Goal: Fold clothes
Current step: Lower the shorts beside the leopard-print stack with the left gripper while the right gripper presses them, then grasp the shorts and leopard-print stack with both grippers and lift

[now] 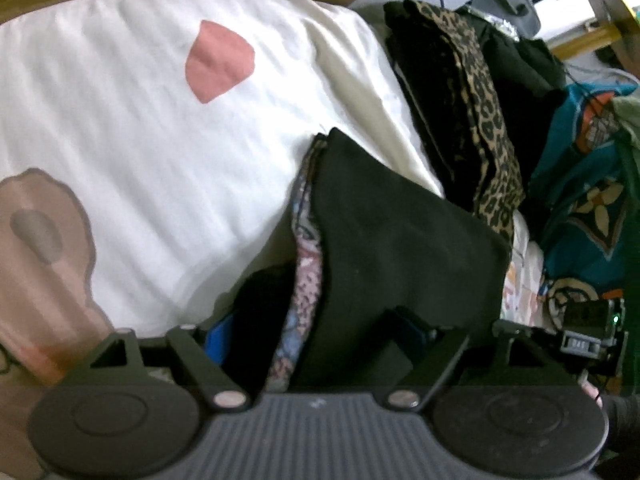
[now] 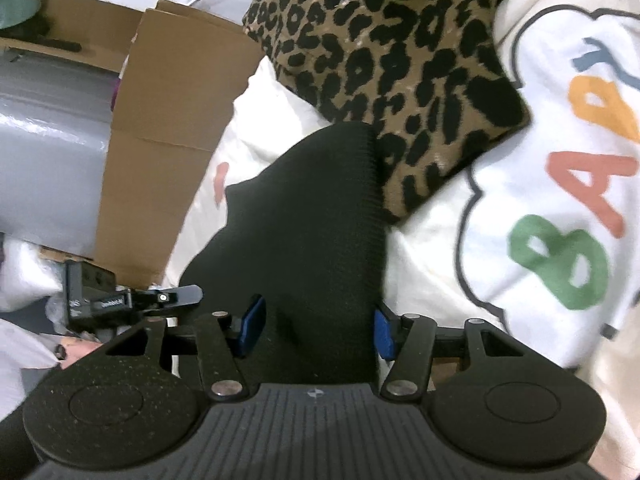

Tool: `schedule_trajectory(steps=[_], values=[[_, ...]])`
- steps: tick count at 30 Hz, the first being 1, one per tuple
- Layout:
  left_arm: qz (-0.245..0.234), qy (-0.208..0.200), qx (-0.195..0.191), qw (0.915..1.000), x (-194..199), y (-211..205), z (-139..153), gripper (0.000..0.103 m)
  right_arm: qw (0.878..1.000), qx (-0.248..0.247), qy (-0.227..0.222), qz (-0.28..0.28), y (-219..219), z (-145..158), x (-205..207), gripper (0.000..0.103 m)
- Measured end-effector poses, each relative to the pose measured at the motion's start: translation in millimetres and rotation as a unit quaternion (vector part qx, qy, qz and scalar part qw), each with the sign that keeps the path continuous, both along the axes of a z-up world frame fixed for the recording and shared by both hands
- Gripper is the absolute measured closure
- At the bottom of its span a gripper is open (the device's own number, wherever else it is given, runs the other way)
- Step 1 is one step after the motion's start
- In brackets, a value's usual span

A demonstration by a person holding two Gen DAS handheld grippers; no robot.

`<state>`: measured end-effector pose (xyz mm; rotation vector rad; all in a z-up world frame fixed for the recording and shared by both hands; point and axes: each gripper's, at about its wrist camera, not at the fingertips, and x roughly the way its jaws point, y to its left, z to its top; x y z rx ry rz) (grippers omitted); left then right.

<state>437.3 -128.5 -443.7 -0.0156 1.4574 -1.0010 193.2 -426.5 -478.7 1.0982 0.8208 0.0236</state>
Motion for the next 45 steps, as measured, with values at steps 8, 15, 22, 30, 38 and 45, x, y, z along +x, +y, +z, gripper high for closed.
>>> schedule_trajectory(steps=[8, 15, 22, 30, 38, 45], values=[[-0.034, -0.003, -0.002, 0.9994, 4.6, 0.6, 8.9, 0.054, 1.000, 0.016, -0.017, 0.021, 2.8, 8.0, 7.8, 0.084], [-0.059, -0.005, 0.010, 0.9982, 1.5, -11.3, 0.4, 0.032, 0.999, 0.029, -0.007, 0.024, 5.7, -6.9, 16.0, 0.065], [-0.065, -0.025, 0.016, 0.9974, -1.5, -17.9, 0.5, 0.031, 0.999, 0.048, -0.001, 0.024, 14.1, -22.0, 29.9, 0.071], [-0.058, -0.070, 0.023, 0.9956, -14.4, -16.9, 15.0, 0.070, 0.999, 0.014, 0.032, 0.009, 17.5, -11.4, 33.6, 0.093], [-0.033, -0.111, 0.013, 0.9932, -34.4, -8.5, 44.4, 0.080, 0.998, -0.031, 0.037, 0.030, 22.7, 25.2, 42.8, 0.094], [0.003, -0.139, -0.007, 0.9902, -58.6, 3.7, 81.7, 0.081, 0.995, -0.081, 0.016, 0.048, 24.6, 69.1, 41.0, 0.094]])
